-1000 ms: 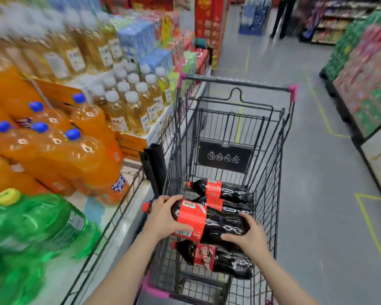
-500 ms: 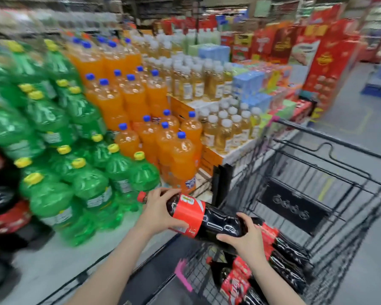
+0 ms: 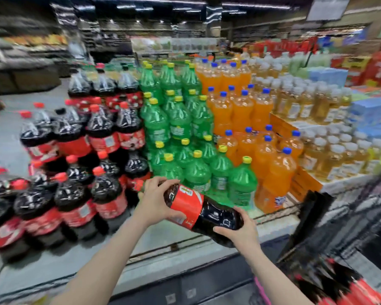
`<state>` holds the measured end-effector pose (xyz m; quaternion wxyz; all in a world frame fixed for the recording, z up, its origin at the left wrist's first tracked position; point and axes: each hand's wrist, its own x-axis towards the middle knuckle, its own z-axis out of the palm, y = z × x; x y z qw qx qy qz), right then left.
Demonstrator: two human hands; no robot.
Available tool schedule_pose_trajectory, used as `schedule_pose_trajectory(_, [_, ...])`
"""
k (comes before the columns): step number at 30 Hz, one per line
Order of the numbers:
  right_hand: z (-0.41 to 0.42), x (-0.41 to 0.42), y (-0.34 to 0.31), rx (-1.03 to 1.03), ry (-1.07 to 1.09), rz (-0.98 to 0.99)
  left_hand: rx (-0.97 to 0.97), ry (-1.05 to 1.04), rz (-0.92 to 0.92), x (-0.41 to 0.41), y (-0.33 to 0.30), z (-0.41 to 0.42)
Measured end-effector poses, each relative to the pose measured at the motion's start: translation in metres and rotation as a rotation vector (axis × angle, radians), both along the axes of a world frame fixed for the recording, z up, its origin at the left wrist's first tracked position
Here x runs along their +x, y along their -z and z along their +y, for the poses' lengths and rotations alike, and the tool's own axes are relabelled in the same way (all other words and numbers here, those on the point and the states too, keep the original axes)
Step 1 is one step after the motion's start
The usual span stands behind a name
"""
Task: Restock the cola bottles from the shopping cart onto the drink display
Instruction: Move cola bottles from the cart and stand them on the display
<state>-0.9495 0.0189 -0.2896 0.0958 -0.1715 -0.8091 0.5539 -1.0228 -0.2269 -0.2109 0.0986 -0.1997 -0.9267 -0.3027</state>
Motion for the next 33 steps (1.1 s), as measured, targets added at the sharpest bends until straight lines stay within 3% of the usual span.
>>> schedule_pose_trajectory(7, [-0.13, -0.047, 0.007, -0.08, -0.085, -0.006, -0.069, -0.053, 0.088, -0.03, -0.007, -0.13])
schedule_pose_trajectory(13, [-0.19, -0.073, 0.007, -0.087, -0.203, -0.092, -0.158, -0.11, 0.077, -0.037, -0.006, -0.189])
schedule_pose_trajectory(21, [-0.21, -0.094, 0.044, -0.084, -0.307, -0.21, -0.429, -0.077, 0.211, -0.035, 0.013, -0.196])
schedule_pose_trajectory(25, [-0.19, -0.119, 0.1, -0.039, -0.389, -0.274, -0.467, -0.068, 0.211, -0.026, 0.036, -0.186])
schedule_pose_trajectory(33, [-0.19, -0.125, 0.095, 0.087, -0.567, -0.479, -0.549, -0.057, 0.18, -0.021, 0.075, -0.169])
